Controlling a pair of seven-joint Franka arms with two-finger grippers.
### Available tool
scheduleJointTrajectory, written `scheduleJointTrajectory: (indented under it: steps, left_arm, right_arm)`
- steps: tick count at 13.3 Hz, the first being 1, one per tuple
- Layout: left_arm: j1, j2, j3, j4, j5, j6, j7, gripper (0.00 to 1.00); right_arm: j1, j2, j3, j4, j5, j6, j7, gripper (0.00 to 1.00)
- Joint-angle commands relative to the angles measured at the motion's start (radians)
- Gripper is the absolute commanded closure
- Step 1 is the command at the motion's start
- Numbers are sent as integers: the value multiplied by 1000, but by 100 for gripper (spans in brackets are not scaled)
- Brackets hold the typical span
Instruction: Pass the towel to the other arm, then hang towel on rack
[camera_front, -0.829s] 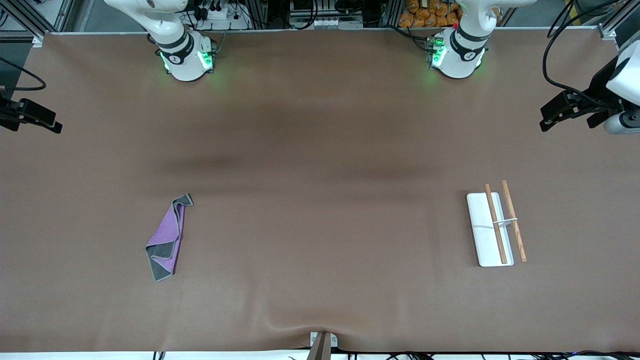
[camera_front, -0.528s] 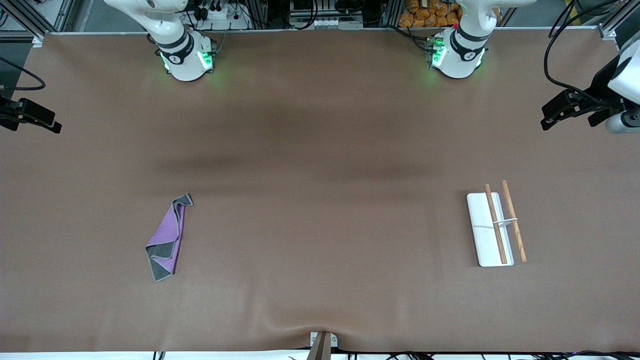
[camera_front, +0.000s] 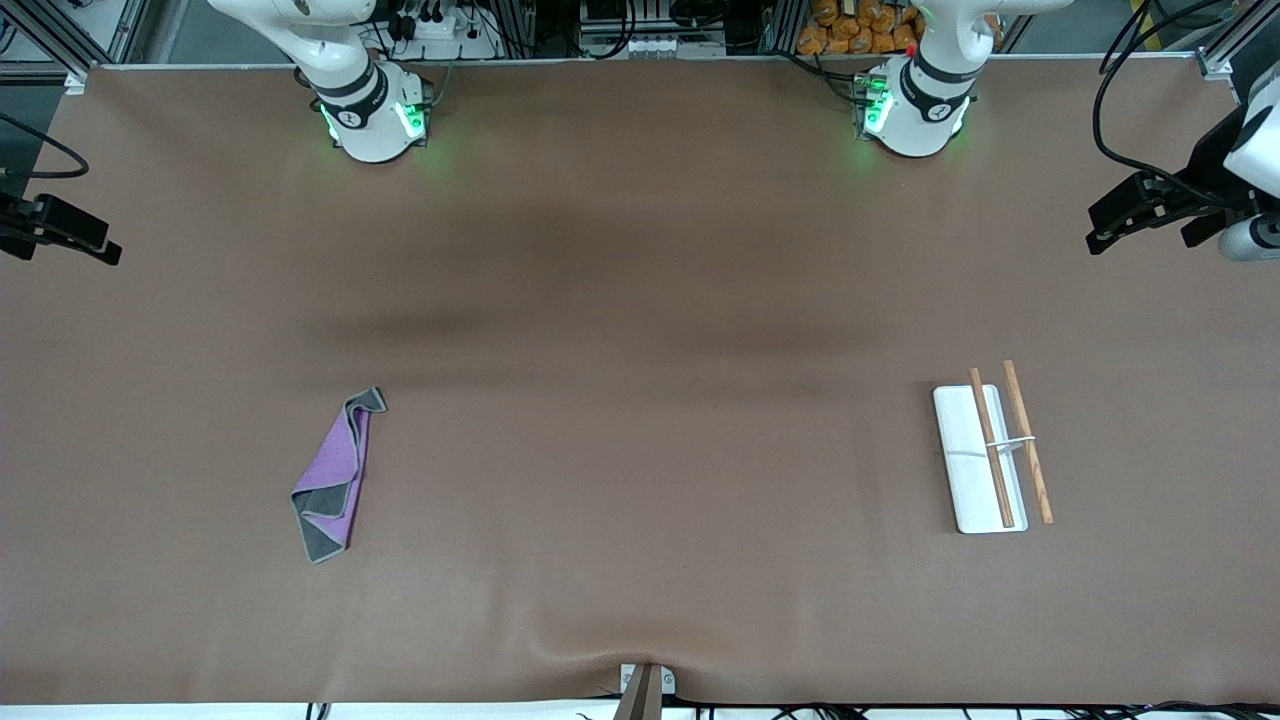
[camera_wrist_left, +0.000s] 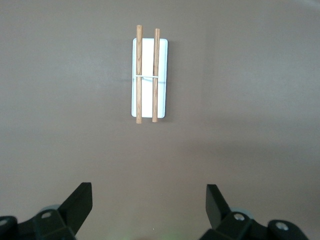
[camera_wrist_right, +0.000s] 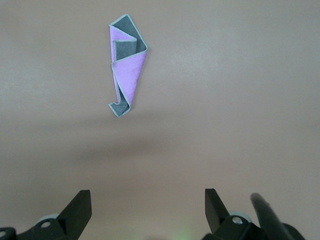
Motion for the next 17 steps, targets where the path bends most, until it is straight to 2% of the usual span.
scheduleJointTrajectory:
  steps: [1, 10, 14, 17]
  left_arm:
    - [5, 12, -2, 31, 4, -28, 22, 0]
    - [13, -4, -4, 27, 7, -64, 22, 0]
    - [10, -2, -10, 25, 5, -80, 24, 0]
    - [0, -2, -13, 25, 5, -80, 22, 0]
  right_arm:
    - [13, -1, -3, 8, -13, -14, 8, 0]
    - [13, 19, 3, 4, -10, -11, 22, 0]
    - [16, 108, 5, 4, 2, 24, 22, 0]
    - [48, 206, 3, 4, 7, 131, 23, 0]
